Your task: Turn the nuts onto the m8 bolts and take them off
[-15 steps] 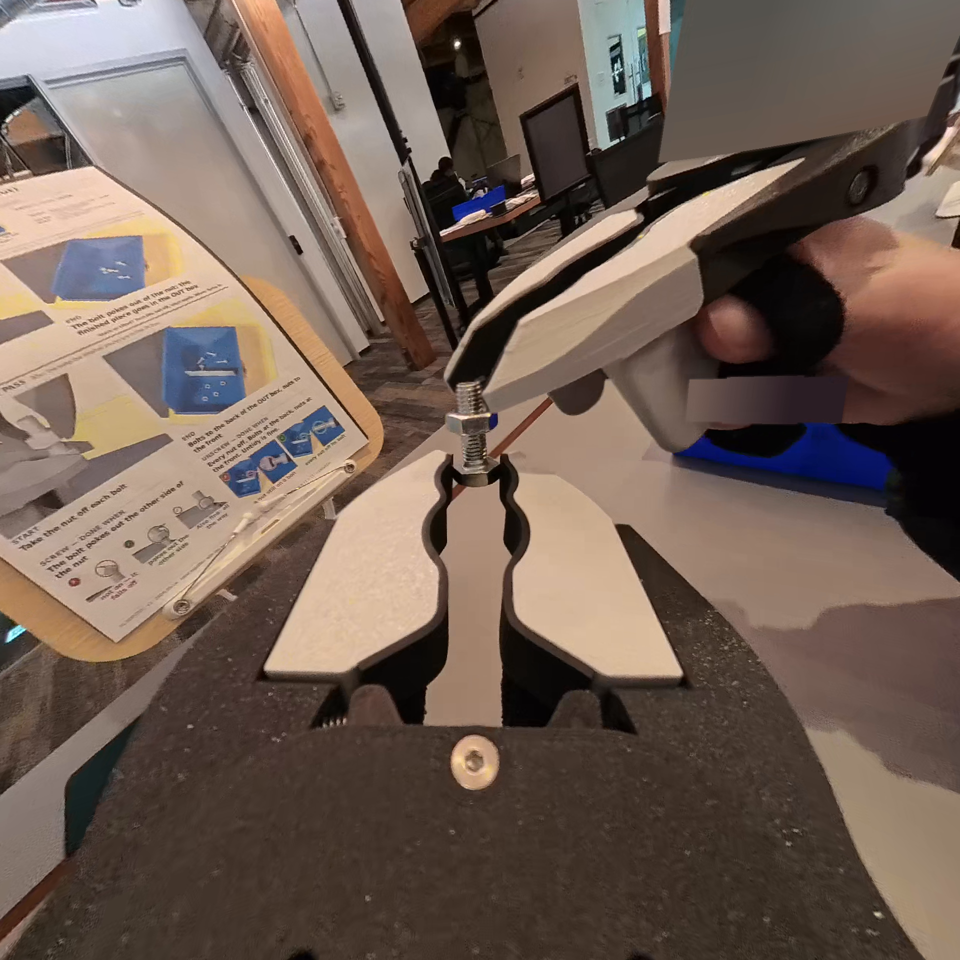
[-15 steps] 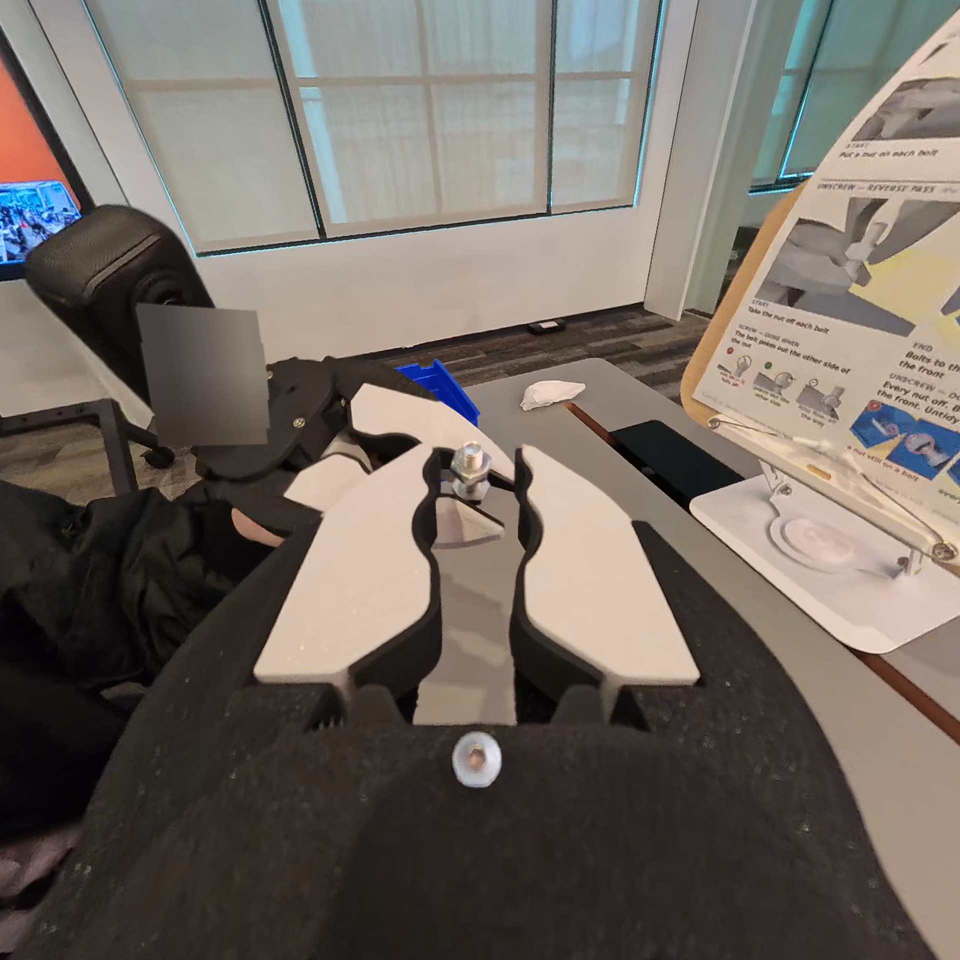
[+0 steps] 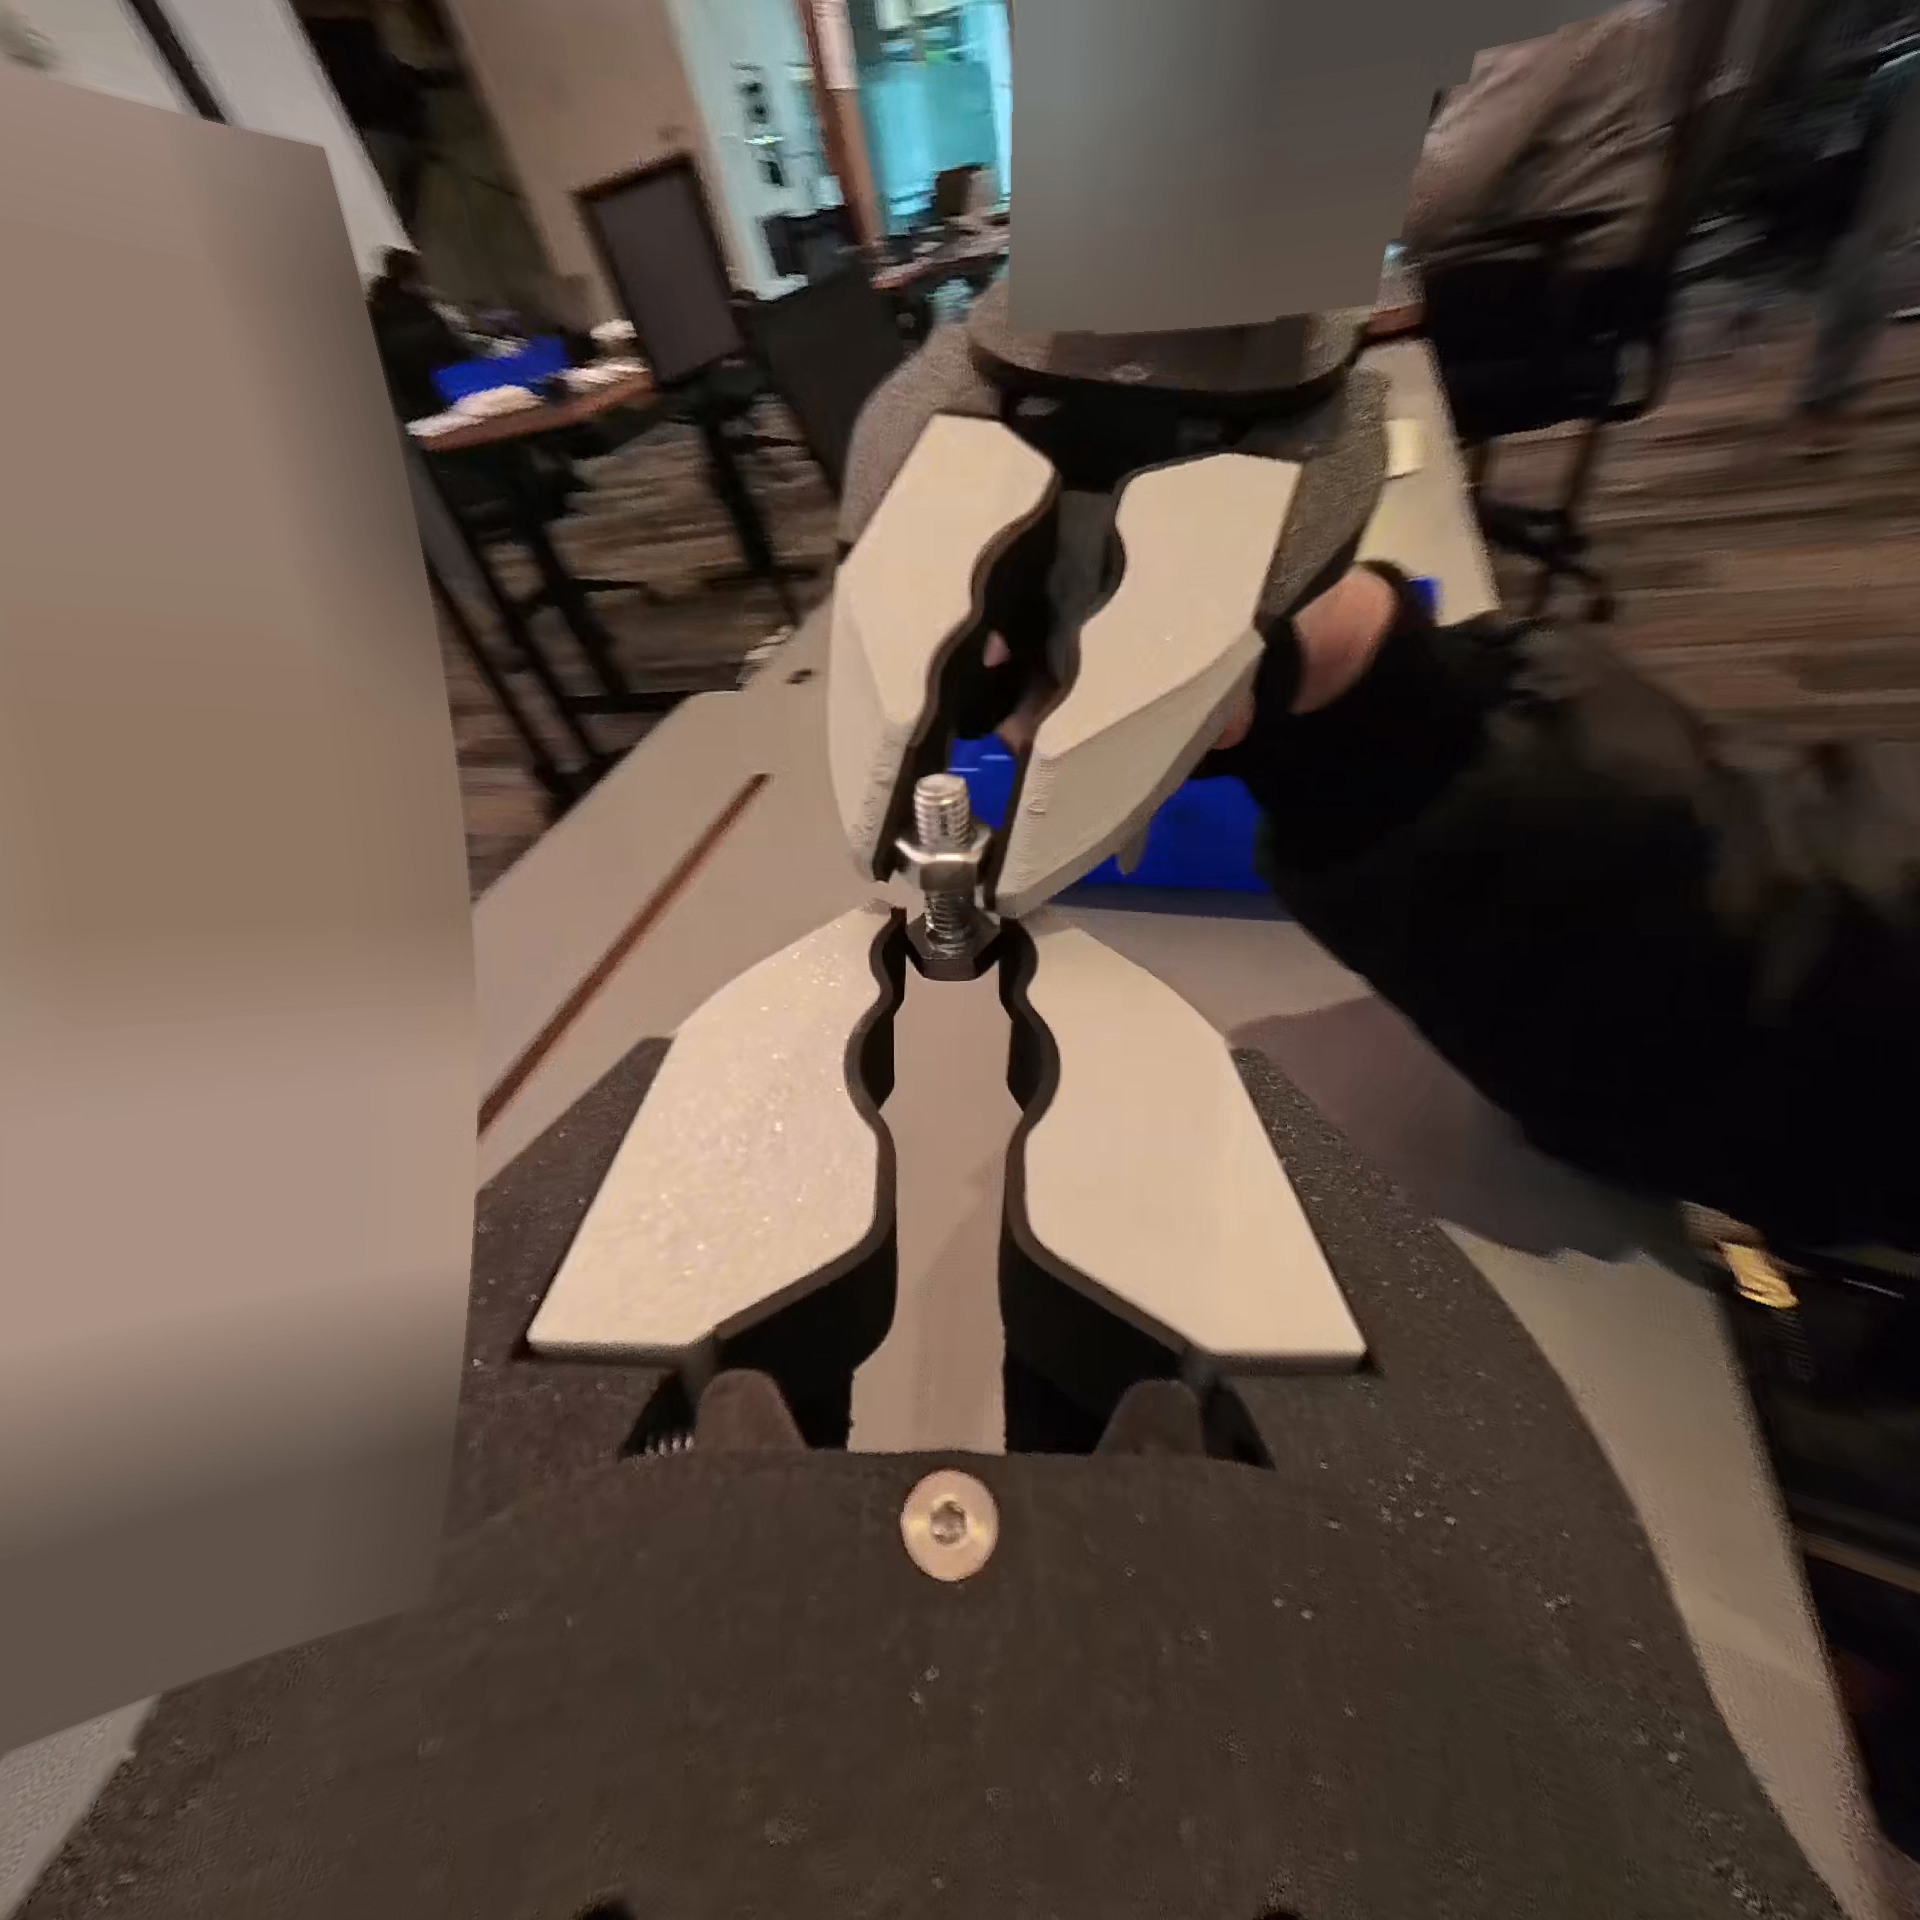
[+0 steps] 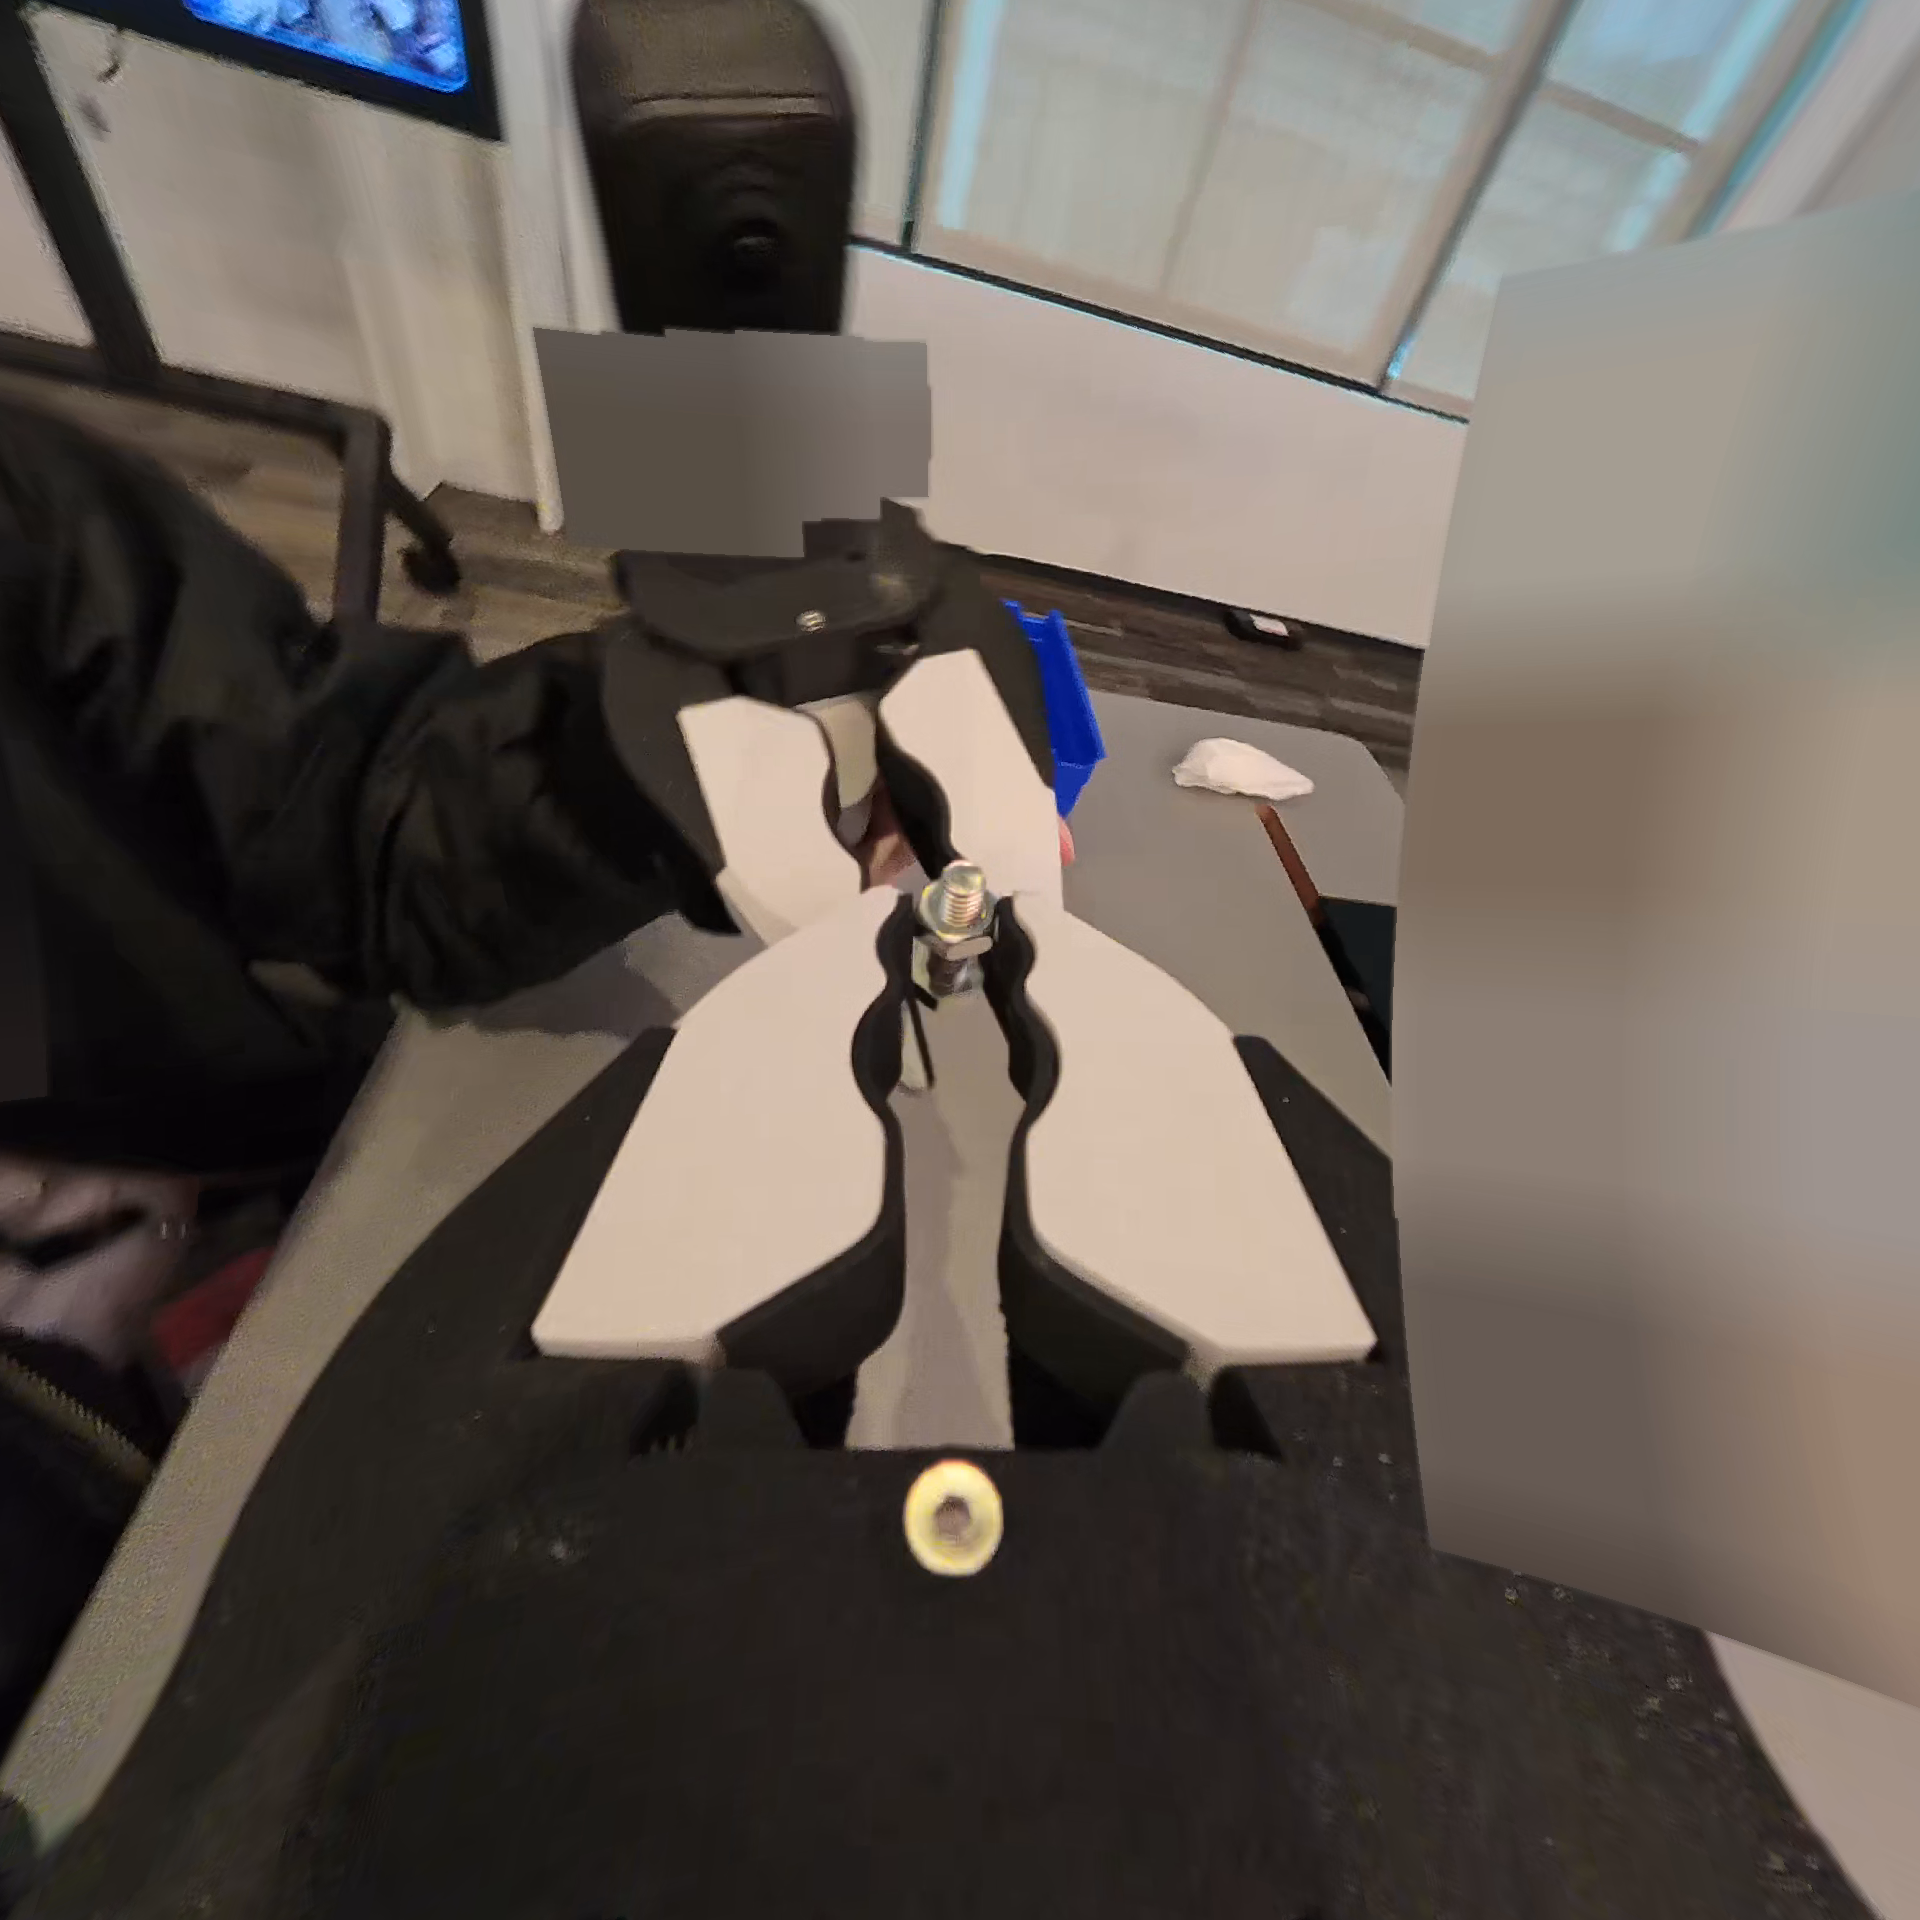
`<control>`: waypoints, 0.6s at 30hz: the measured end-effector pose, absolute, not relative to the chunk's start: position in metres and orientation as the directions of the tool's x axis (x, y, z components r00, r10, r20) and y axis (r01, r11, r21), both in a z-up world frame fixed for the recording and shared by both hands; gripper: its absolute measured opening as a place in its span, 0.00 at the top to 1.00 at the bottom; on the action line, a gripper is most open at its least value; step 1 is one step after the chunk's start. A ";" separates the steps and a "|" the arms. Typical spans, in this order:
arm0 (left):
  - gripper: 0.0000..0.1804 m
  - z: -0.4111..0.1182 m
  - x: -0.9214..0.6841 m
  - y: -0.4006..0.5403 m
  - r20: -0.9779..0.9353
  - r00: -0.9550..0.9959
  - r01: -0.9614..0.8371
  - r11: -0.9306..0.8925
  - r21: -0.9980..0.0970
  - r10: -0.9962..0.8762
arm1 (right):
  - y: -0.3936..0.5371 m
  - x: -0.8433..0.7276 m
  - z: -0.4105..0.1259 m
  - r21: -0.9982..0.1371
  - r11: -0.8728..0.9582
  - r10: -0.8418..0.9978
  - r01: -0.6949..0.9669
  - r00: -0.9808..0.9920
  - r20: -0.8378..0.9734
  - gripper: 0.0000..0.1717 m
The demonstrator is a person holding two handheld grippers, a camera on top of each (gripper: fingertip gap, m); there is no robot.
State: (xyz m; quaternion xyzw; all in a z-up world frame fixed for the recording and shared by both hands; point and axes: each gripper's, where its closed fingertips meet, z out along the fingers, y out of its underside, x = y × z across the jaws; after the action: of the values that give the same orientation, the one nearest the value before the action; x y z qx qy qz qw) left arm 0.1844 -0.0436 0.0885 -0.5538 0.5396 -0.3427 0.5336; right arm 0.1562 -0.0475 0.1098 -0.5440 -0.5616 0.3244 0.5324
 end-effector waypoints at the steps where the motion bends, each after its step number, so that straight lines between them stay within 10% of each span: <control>1: 0.91 0.088 0.185 -0.049 -0.168 0.143 -0.226 0.133 -0.965 -0.975 | -0.051 0.158 0.109 -0.938 0.221 0.955 0.268 0.133 0.263 0.92; 18: 0.91 0.087 0.190 -0.053 -0.210 0.132 -0.226 0.177 -0.958 -0.969 | -0.059 0.169 0.115 -0.941 0.244 0.955 0.236 0.109 0.275 0.89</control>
State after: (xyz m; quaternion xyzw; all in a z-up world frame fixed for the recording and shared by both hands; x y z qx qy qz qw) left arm 0.1896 -0.0535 0.0875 -0.5364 0.5568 -0.3519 0.5276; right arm 0.1692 -0.0588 0.1146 -0.5157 -0.5773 0.3346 0.5373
